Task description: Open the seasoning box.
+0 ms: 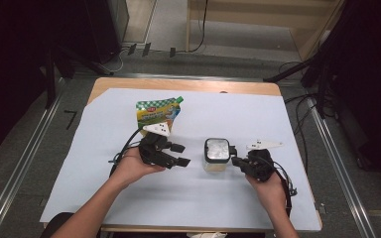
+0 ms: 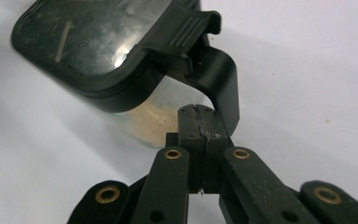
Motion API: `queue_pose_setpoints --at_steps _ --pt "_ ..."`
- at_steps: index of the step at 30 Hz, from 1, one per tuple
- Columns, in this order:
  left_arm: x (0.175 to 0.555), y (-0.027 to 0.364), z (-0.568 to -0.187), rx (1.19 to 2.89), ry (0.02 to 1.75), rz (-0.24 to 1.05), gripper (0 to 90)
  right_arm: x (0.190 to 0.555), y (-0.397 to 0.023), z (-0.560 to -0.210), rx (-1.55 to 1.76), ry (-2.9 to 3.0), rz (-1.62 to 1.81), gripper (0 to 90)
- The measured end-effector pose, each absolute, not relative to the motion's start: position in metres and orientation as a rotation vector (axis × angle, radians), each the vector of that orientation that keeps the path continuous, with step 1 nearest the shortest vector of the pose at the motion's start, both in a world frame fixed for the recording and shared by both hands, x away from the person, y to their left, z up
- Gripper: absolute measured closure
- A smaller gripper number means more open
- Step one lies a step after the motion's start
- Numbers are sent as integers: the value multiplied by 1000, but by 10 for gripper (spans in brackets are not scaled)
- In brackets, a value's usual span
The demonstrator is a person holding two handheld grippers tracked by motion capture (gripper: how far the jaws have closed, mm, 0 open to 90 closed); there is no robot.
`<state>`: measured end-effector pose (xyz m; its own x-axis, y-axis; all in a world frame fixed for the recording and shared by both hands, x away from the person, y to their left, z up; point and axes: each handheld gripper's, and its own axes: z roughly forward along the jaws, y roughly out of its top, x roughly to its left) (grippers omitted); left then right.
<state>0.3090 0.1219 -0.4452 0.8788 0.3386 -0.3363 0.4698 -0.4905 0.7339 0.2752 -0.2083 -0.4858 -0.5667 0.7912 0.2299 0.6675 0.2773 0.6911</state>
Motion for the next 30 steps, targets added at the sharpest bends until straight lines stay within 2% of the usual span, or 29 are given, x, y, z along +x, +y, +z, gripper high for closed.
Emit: queue_pose_setpoints --at_steps 5,11,14,20,24,30 --pt "312 114 -446 2140 579 -226 392 283 -210 -488 1373 2378 1139 900" --pt "313 107 -441 2136 572 -211 329 278 -219 -476 1365 2343 1163 900" --pt "316 101 -437 2153 544 -206 330 280 -224 -475 1386 2329 1158 900" --pt "327 83 -427 2158 514 -218 334 298 -228 -480 1428 2313 1142 900" --pt "335 73 -425 2154 505 -216 288 314 -220 -485 1417 2336 1116 900" --pt "340 71 -430 2146 489 -215 275 318 -218 -490 1444 2329 1112 900"
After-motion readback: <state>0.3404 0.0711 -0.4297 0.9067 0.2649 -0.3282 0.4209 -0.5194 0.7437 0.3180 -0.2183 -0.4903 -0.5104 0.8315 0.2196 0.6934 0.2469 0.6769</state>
